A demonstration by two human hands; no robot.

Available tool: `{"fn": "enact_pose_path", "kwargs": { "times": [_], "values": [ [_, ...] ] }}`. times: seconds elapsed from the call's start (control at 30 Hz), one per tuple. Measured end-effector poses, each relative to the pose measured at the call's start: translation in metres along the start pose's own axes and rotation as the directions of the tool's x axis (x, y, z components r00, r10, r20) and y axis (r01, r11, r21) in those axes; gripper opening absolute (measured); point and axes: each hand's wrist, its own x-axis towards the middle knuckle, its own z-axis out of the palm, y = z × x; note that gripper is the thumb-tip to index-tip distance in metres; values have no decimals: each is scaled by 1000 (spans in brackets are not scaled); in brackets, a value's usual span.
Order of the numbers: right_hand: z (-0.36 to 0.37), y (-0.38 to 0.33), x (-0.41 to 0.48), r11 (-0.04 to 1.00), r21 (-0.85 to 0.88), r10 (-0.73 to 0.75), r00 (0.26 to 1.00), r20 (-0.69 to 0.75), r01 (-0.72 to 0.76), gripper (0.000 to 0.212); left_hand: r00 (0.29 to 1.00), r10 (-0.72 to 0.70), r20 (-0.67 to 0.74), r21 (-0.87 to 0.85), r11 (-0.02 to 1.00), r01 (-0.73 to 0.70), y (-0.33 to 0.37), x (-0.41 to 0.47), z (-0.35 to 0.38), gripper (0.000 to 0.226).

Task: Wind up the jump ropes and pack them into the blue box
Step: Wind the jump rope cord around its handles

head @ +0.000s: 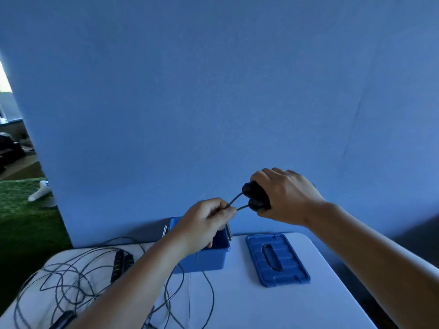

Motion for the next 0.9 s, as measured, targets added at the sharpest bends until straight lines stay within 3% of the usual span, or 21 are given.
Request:
{"fn": "enact_pose_path", "kwargs": {
  "times": [0.27,0.37,0.47,0.63,0.7,0.8,0.9],
  "values": [
    [-13,60,-15,999,17,-40,995,-88,41,49,997,-39,-65,55,998,43,23,20,32,44],
    [-11,63,-21,988,154,41,991,-130,-21,47,994,-31,-106,-67,997,24,28,27,49,39],
    [-6,55,-26,909,378,221,971,-88,-173,47,987,-8,-159,-85,996,-6,31,32,62,39],
    [9,35,-28,500,824,376,924,70,-266,28,981,54,-187,-75,995,-69,35,34,69,45],
    [8,27,-24,248,929,391,906,163,-274,23,981,57,-186,-82,994,-73,37,34,68,44],
    [6,19,-17,-163,955,427,855,295,-248,23,989,28,-148,-135,990,-49,34,37,65,44],
    [7,12,-12,-433,881,426,818,385,-190,19,994,-10,-108,-181,983,-10,30,39,63,44]
  ]
}}
